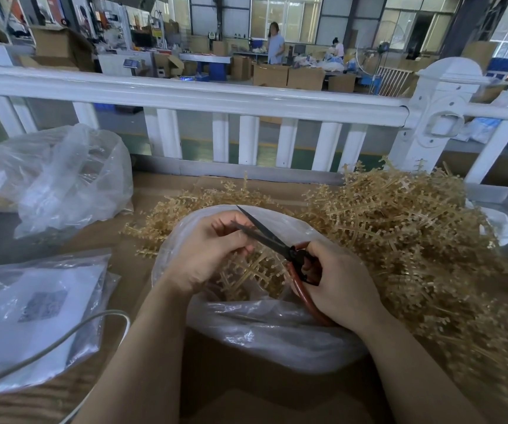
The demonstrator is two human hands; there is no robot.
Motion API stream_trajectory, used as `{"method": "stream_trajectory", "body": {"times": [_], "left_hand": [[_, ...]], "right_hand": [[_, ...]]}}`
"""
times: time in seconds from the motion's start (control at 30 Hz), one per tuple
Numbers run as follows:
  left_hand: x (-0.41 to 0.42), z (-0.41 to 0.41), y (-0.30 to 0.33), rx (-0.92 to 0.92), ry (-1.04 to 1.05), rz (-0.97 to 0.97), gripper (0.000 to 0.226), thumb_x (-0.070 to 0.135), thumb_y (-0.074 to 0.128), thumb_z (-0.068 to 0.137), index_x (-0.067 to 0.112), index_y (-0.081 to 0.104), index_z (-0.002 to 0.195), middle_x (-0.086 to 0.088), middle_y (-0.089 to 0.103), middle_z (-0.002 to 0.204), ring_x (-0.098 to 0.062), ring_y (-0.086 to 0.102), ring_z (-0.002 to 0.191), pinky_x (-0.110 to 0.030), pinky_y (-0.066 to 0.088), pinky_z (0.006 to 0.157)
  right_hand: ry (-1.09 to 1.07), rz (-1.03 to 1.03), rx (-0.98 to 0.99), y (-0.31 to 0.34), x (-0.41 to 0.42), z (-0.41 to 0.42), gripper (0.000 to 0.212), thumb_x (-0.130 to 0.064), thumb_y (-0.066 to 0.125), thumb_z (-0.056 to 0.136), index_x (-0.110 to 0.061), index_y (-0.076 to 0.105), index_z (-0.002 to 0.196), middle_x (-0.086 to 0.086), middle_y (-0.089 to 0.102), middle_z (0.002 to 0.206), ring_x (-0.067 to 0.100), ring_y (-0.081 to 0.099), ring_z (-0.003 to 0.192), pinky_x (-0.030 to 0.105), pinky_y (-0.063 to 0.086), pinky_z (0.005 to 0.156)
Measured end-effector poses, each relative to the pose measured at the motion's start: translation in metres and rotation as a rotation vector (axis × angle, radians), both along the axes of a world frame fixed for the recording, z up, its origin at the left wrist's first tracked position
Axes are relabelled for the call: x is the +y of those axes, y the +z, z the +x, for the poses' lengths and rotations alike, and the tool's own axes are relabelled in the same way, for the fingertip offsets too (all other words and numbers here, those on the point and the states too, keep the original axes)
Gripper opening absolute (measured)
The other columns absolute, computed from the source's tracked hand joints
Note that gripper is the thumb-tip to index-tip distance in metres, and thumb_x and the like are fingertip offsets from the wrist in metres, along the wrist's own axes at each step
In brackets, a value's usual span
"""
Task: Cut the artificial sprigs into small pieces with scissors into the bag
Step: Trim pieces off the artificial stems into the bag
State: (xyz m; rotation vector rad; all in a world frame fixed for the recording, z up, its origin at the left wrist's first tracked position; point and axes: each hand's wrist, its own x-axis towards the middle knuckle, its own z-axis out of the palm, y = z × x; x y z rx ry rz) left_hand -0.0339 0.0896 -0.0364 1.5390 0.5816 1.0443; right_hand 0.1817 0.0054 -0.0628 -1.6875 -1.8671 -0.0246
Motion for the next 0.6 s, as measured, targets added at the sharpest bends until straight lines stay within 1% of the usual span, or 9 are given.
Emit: {"method": "stream_trajectory", "body": {"times": [0.07, 0.13, 0.2, 0.3, 0.37, 0.43, 0.5, 0.6], "left_hand": [[-0.0002, 0.0005, 0.0002, -0.022, 0.002, -0.009, 0.019, -0.012, 0.057, 0.088, 0.002, 0.069, 0.087, -0.015, 0.062, 0.073, -0.015, 0.058, 0.066, -0.022, 0.05, 0.062], [0.0002, 0.0004, 0.0002, -0.034, 0.002, -0.013, 0.018, -0.013, 0.058, 0.086, 0.002, 0.069, 0.087, -0.017, 0.062, 0.075, -0.016, 0.059, 0.067, -0.022, 0.051, 0.063], [0.0003, -0.001, 0.0006, -0.036, -0.007, -0.009, 0.017, -0.012, 0.059, 0.086, 0.002, 0.07, 0.087, -0.018, 0.063, 0.078, -0.018, 0.059, 0.068, -0.023, 0.051, 0.064], [-0.0006, -0.002, 0.0013, -0.034, -0.034, 0.013, 0.015, -0.008, 0.062, 0.086, 0.004, 0.071, 0.088, -0.018, 0.064, 0.081, -0.019, 0.059, 0.07, -0.026, 0.051, 0.065], [-0.0011, -0.0018, 0.0014, -0.039, -0.045, 0.004, 0.012, -0.003, 0.063, 0.085, 0.006, 0.071, 0.088, -0.012, 0.067, 0.079, -0.017, 0.06, 0.07, -0.025, 0.052, 0.066], [-0.0008, -0.0015, 0.0011, -0.037, -0.044, -0.009, 0.012, -0.005, 0.06, 0.087, 0.002, 0.07, 0.089, -0.008, 0.067, 0.075, -0.015, 0.061, 0.069, -0.023, 0.052, 0.065], [-0.0006, -0.0011, 0.001, -0.036, -0.044, -0.022, 0.013, -0.008, 0.058, 0.088, -0.001, 0.069, 0.09, -0.009, 0.067, 0.073, -0.015, 0.062, 0.068, -0.022, 0.052, 0.064], [-0.0023, -0.0006, 0.002, -0.052, -0.05, -0.039, 0.008, -0.001, 0.065, 0.083, 0.001, 0.072, 0.088, -0.01, 0.069, 0.073, -0.015, 0.063, 0.066, -0.021, 0.052, 0.063]], "right_hand": [[-0.002, 0.002, 0.003, 0.0016, -0.0007, -0.0013, 0.03, -0.052, 0.075, 0.085, -0.044, 0.049, 0.097, -0.035, 0.046, 0.075, -0.017, 0.052, 0.073, 0.008, 0.032, 0.058], [-0.002, 0.005, 0.003, 0.0021, -0.0007, -0.0018, 0.032, -0.053, 0.074, 0.085, -0.045, 0.046, 0.097, -0.034, 0.046, 0.075, -0.015, 0.051, 0.069, 0.008, 0.033, 0.059], [-0.003, 0.007, 0.006, 0.002, -0.0008, -0.002, 0.03, -0.054, 0.072, 0.085, -0.044, 0.046, 0.096, -0.032, 0.047, 0.074, -0.012, 0.052, 0.069, 0.009, 0.034, 0.058], [-0.007, 0.012, 0.015, 0.0015, -0.001, -0.0015, 0.029, -0.058, 0.069, 0.083, -0.043, 0.046, 0.095, -0.033, 0.047, 0.074, -0.016, 0.053, 0.073, 0.008, 0.033, 0.057], [-0.003, 0.01, 0.013, 0.0016, -0.0013, -0.0018, 0.031, -0.059, 0.069, 0.082, -0.043, 0.046, 0.095, -0.034, 0.046, 0.075, -0.016, 0.052, 0.072, 0.007, 0.033, 0.058], [0.002, 0.009, 0.011, 0.0017, -0.0017, -0.002, 0.032, -0.059, 0.07, 0.081, -0.044, 0.046, 0.096, -0.035, 0.046, 0.076, -0.017, 0.054, 0.079, 0.007, 0.032, 0.059], [0.008, 0.007, 0.015, 0.0017, -0.0018, -0.0012, 0.032, -0.059, 0.07, 0.081, -0.044, 0.046, 0.096, -0.034, 0.047, 0.075, -0.018, 0.054, 0.084, 0.007, 0.032, 0.059], [0.006, -0.009, 0.008, 0.0013, -0.0006, -0.0003, 0.032, -0.063, 0.067, 0.08, -0.041, 0.054, 0.099, -0.032, 0.05, 0.078, -0.012, 0.055, 0.075, 0.009, 0.039, 0.063]]}}
